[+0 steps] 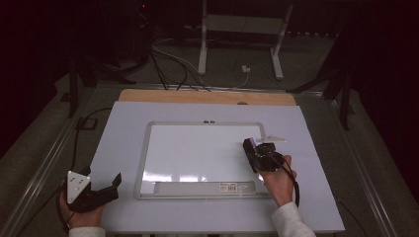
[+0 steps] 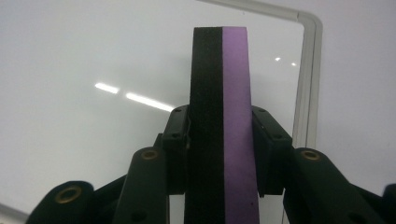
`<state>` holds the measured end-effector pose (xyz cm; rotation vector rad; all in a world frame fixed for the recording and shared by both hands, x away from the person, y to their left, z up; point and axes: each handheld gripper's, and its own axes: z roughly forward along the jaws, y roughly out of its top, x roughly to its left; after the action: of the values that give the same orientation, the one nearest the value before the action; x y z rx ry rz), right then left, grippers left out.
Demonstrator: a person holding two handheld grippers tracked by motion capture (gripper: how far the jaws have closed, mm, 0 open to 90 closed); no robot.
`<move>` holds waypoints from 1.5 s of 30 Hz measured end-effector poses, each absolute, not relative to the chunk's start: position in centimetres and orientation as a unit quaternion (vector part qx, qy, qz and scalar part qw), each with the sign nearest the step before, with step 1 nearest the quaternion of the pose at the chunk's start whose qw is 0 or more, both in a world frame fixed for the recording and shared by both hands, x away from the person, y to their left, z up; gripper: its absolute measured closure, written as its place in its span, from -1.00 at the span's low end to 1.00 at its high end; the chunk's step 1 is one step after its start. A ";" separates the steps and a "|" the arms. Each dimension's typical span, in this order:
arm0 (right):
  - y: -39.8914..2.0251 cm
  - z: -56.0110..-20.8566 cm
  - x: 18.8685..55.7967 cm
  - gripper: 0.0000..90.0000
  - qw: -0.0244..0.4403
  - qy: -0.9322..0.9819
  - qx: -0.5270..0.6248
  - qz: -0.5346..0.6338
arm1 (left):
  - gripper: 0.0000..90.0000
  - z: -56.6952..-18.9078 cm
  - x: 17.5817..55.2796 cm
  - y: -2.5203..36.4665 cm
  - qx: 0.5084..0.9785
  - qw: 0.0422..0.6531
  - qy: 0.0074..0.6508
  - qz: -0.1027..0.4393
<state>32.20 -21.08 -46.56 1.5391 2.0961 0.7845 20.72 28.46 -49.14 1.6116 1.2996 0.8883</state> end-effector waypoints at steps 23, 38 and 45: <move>-22.0 -46.8 28.8 0.41 0.208 0.713 0.604 0.290 | -0.99 -49.1 20.7 28.5 0.645 0.431 0.522 0.355; -22.0 -47.5 27.1 0.42 0.219 0.704 0.627 0.251 | -0.99 -49.1 20.8 28.4 0.644 0.431 0.523 0.354; -22.1 -47.9 26.9 0.42 0.224 0.701 0.634 0.239 | -0.99 -49.1 20.7 28.5 0.644 0.433 0.523 0.354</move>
<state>26.91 -22.10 -47.87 1.7491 1.9345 0.6601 20.75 28.46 -49.12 1.6036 1.3030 0.8822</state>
